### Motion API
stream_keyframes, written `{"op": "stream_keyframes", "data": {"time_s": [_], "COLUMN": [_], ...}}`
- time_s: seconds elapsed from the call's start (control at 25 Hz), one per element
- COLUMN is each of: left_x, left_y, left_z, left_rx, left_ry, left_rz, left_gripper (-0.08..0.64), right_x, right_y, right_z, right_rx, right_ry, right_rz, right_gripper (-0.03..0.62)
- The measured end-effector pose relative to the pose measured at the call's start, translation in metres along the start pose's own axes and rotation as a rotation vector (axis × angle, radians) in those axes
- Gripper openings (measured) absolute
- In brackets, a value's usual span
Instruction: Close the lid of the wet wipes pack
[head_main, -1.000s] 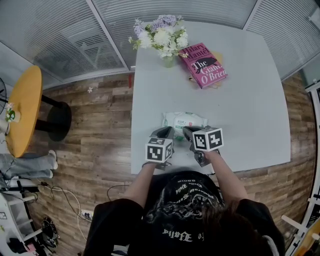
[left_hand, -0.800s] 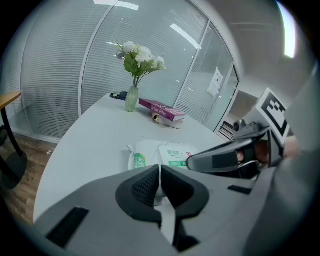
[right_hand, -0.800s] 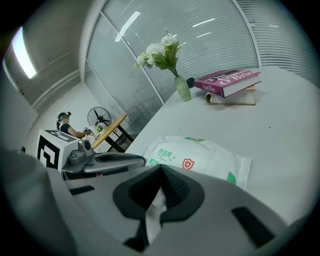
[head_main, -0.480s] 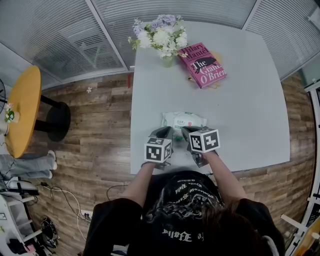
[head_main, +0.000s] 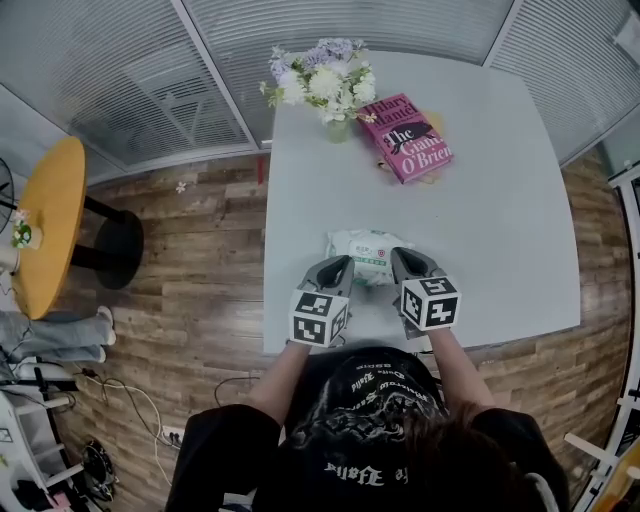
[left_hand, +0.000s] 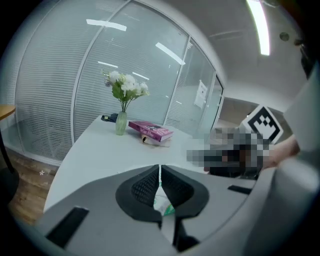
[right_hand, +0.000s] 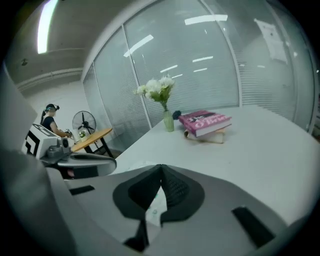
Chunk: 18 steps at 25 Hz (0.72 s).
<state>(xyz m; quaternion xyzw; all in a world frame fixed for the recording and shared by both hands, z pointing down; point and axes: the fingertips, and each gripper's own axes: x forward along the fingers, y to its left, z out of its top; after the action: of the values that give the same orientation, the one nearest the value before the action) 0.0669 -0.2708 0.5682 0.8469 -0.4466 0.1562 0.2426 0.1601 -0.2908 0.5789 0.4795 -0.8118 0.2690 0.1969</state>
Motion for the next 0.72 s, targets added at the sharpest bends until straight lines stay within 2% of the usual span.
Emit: {"op": "stream_keyframes", "data": {"time_s": [0.12, 0.24, 0.4, 0.56, 0.72], "left_x": [-0.010, -0.025, -0.056, -0.075, -0.083], "left_y": [-0.006, -0.006, -0.002, 0.001, 0.004], "left_z": [0.012, 0.023, 0.039, 0.046, 0.054], "left_rx": [0.006, 0.036, 0.084, 0.131, 0.109], "left_ry": [-0.065, -0.124, -0.224, -0.261, -0.295], "left_rz": [0.005, 0.020, 0.078, 0.102, 0.109], "left_gripper": [0.014, 0.014, 0.015, 0.015, 0.015], "right_x": [-0.026, -0.051, -0.082, -0.093, -0.093], "right_y": [-0.019, -0.024, -0.024, -0.016, -0.008], "right_z": [0.018, 0.025, 0.027, 0.027, 0.030], "right_rx": [-0.054, -0.105, -0.156, -0.190, -0.198], "right_ry": [-0.124, -0.209, -0.288, -0.320, -0.330], "right_rz": [-0.111, -0.163, -0.232, -0.247, -0.217], "right_gripper": [-0.002, -0.002, -0.002, -0.002, -0.002]}}
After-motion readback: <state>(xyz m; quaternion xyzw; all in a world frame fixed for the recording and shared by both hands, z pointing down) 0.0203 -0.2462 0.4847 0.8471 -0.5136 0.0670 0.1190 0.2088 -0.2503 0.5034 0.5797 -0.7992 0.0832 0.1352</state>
